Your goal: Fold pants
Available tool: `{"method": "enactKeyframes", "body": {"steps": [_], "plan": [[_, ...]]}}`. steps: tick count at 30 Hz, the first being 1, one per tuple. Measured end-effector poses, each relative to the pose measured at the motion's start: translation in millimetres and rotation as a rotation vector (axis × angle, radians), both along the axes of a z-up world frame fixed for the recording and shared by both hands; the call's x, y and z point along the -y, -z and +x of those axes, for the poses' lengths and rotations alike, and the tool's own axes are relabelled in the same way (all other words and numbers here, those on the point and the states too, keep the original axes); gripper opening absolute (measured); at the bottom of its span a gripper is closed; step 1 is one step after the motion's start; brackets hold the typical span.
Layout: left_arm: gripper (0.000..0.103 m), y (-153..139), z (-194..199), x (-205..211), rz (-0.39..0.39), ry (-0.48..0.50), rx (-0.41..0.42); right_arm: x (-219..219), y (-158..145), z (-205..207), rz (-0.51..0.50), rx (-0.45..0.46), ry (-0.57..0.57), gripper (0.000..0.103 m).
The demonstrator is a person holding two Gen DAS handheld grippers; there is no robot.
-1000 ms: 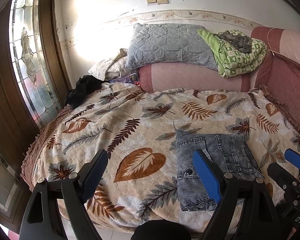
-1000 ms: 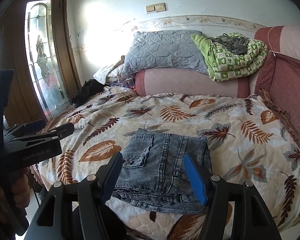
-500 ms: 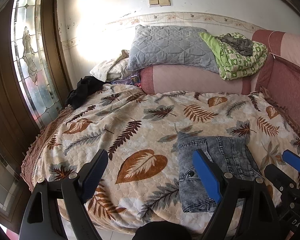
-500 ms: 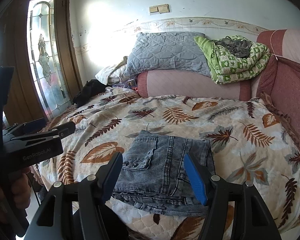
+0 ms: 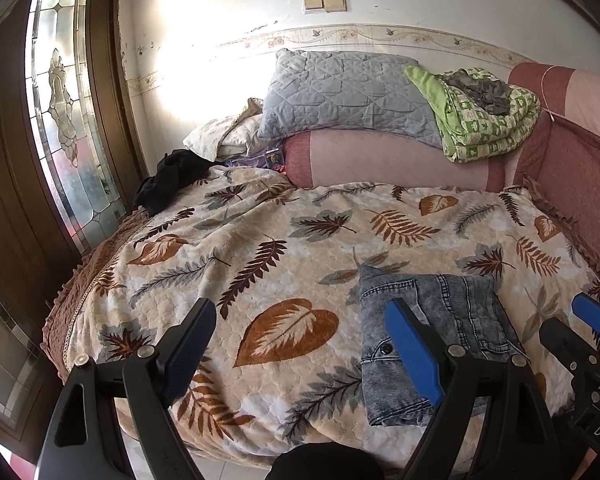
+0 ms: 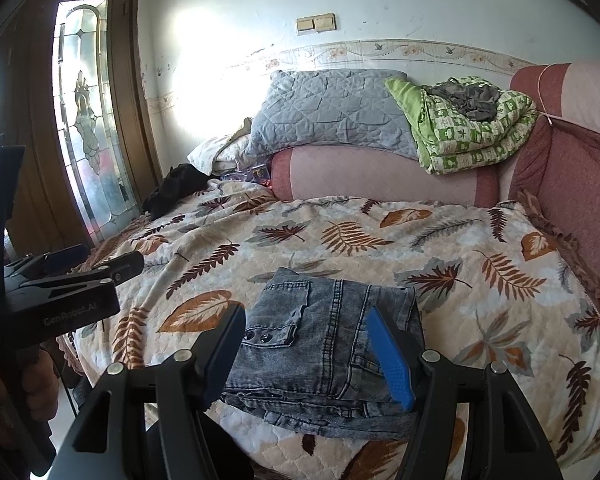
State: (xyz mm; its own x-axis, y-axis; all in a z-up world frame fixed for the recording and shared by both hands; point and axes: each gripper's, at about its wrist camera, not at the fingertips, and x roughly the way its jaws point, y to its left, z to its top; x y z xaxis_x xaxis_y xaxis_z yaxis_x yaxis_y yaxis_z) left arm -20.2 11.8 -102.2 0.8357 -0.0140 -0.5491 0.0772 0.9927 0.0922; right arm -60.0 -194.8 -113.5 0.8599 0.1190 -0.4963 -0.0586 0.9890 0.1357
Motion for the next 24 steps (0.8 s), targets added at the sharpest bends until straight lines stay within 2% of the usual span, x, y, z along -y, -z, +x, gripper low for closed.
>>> {"method": "enactKeyframes", "body": {"steps": [24], "plan": [[0.087, -7.8, -8.6, 3.4, -0.002, 0.042, 0.034, -0.3, -2.8, 0.5, -0.006, 0.012, 0.005, 0.067]]}}
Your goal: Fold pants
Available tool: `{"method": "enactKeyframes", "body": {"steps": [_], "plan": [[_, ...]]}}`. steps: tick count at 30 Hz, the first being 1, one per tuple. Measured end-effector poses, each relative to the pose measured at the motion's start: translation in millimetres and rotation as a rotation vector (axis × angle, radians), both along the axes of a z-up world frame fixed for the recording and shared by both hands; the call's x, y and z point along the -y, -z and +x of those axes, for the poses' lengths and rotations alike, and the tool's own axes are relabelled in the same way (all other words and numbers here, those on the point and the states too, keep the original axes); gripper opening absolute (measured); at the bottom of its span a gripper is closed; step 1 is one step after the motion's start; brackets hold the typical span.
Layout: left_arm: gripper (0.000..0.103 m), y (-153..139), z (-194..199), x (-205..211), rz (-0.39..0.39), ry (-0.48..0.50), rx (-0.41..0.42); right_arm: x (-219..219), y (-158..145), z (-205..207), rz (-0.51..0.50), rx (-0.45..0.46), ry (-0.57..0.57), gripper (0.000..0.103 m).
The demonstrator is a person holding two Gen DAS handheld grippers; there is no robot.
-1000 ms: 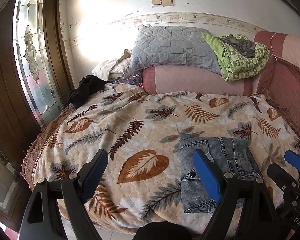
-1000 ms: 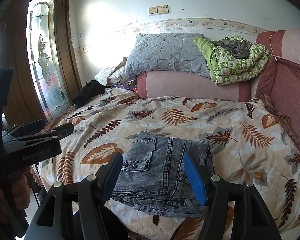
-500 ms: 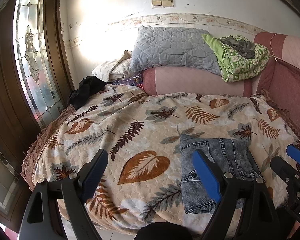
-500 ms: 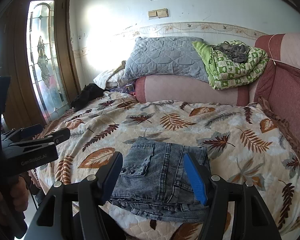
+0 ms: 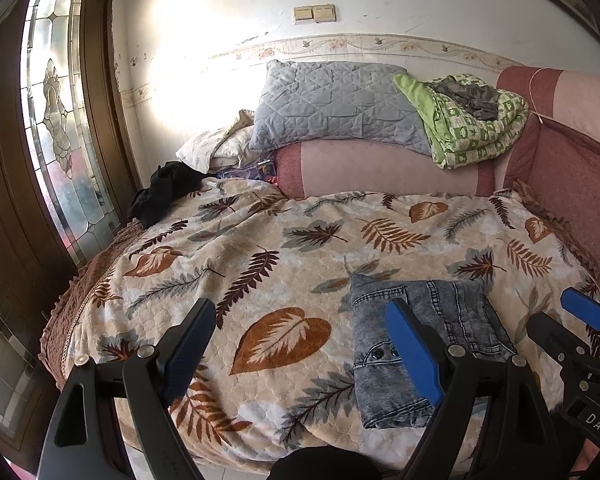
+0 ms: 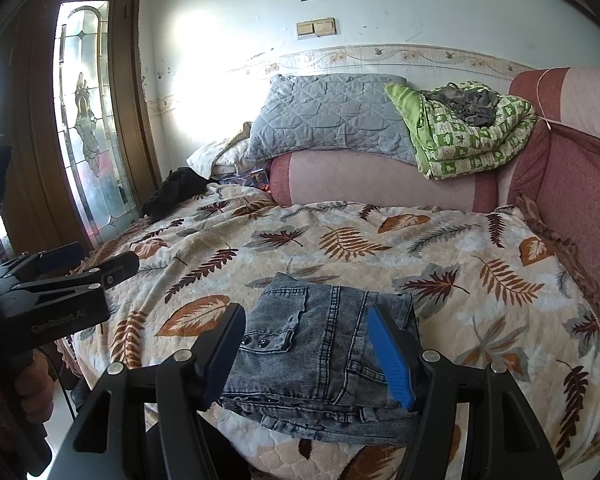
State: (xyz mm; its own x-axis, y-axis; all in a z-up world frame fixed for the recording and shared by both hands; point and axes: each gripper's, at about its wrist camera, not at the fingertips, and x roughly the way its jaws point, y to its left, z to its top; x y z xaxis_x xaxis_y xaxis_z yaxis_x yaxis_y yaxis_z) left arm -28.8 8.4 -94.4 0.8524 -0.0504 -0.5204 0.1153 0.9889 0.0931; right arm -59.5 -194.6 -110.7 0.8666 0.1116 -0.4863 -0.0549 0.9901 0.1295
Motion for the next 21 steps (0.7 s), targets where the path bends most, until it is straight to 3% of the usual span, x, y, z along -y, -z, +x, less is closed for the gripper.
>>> {"method": "enactKeyframes", "body": {"steps": [21], "plan": [[0.087, -5.1, -5.6, 4.7, 0.005, 0.018, 0.016, 4.8, 1.0, -2.0, 0.006, -0.004, 0.002, 0.067]]}}
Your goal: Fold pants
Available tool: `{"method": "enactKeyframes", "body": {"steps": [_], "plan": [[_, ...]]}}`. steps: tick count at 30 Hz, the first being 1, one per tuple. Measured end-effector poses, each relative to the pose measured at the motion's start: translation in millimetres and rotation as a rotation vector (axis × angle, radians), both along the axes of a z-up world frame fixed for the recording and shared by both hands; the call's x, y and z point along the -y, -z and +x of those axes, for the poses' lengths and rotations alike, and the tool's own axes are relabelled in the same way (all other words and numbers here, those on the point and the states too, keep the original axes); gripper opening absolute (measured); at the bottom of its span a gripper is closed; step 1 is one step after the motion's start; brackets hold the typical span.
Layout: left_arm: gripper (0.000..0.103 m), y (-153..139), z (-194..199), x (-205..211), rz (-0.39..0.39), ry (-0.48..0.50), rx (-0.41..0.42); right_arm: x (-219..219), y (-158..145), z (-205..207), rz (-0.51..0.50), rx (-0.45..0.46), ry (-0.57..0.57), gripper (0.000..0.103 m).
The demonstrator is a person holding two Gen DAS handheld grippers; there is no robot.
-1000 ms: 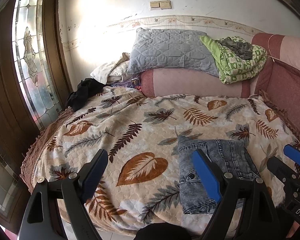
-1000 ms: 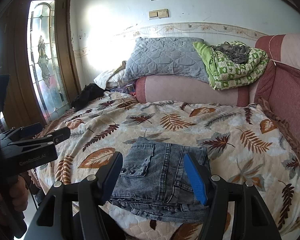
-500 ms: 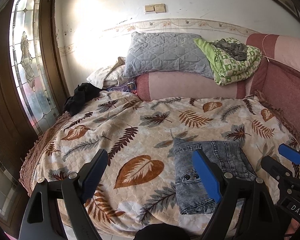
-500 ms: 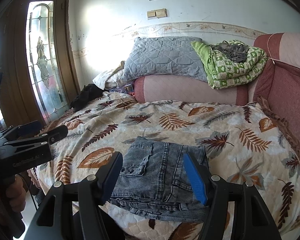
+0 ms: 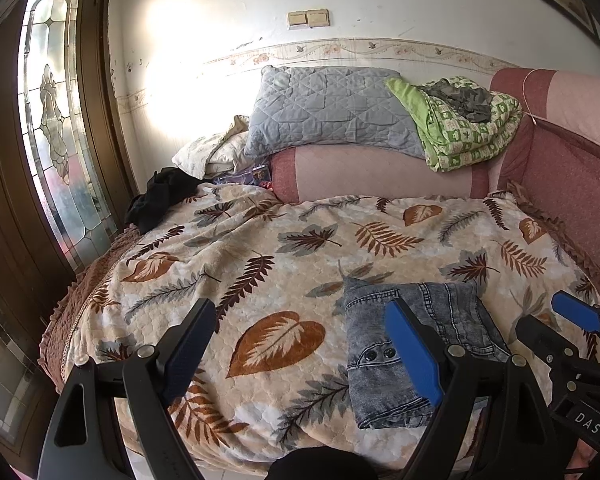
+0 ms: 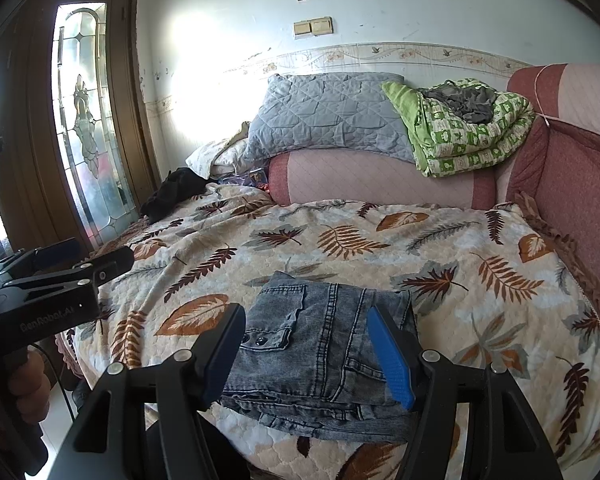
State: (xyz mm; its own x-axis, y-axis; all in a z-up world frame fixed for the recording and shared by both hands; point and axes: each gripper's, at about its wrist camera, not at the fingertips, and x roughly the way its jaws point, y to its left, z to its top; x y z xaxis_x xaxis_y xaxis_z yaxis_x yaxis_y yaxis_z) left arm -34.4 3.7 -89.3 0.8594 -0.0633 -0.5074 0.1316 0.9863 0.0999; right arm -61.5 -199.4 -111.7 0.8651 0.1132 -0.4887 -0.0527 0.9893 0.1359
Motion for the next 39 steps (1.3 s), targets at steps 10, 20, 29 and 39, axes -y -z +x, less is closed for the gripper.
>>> {"method": "enactKeyframes", "body": {"steps": [10, 20, 29, 39], "plan": [[0.087, -3.9, -1.0, 0.6, -0.002, 0.006, 0.006, -3.4, 0.8, 1.3, -0.002, 0.001, -0.008, 0.067], [0.087, -5.1, -0.8, -0.7, -0.009, 0.017, 0.004, -6.2, 1.4, 4.1, -0.012, -0.002, -0.015, 0.067], [0.087, -7.7, -4.5, 0.2, -0.003, 0.034, 0.022, -4.5, 0.9, 3.2, -0.008, 0.0, -0.009, 0.067], [0.087, -9.9, -8.3, 2.3, 0.001, 0.049, 0.031, -2.7, 0.2, 1.5, -0.005, 0.004, -0.005, 0.067]]}}
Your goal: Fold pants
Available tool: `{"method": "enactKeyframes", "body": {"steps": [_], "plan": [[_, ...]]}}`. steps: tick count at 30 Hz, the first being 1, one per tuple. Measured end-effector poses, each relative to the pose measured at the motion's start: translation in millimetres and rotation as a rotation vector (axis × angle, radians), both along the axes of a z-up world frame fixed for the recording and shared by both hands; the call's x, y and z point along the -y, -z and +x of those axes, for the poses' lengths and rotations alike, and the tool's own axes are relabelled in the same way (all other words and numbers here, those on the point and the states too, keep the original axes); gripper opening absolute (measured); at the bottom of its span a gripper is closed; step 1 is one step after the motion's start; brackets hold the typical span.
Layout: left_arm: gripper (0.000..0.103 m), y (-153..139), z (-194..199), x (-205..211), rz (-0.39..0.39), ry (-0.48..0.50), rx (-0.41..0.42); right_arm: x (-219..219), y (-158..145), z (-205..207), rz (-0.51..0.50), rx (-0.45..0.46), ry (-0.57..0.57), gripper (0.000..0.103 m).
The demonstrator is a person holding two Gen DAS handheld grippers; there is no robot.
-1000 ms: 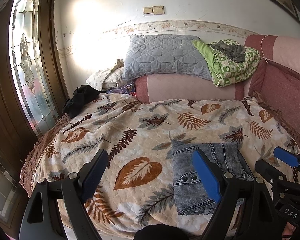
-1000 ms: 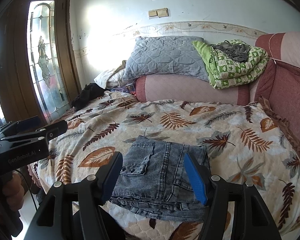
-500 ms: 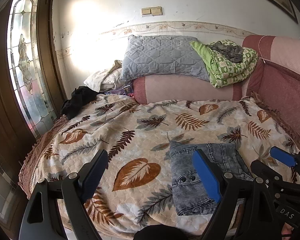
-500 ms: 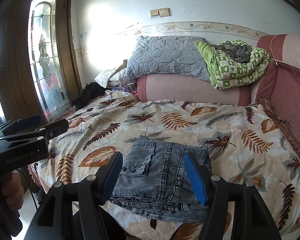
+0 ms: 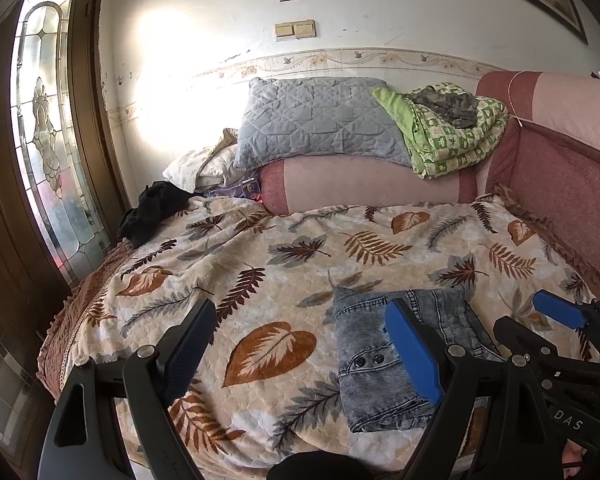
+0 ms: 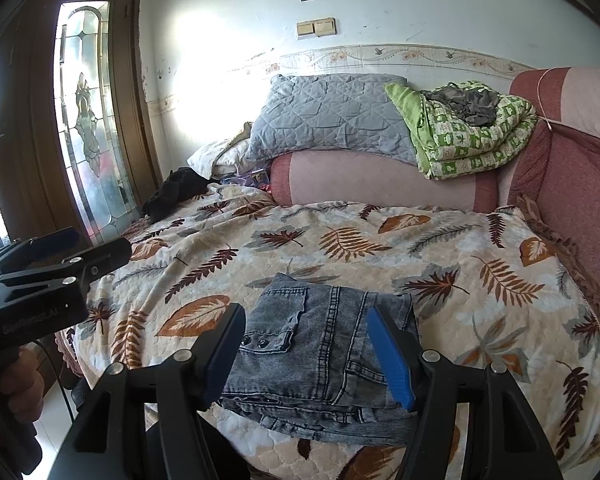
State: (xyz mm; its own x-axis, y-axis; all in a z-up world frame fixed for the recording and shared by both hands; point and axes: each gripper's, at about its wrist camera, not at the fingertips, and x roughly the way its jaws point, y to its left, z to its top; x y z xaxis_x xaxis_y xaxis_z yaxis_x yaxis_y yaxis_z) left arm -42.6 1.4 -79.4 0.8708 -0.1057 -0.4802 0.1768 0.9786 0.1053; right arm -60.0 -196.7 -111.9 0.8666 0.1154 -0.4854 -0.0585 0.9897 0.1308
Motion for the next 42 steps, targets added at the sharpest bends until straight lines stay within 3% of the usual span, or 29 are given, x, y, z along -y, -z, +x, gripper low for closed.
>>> {"method": "enactKeyframes", "body": {"steps": [42], "plan": [[0.087, 2.7, -0.9, -4.4, -0.012, -0.001, -0.029, 1.8, -4.8, -6.6, 0.0, 0.013, 0.01, 0.067]]}}
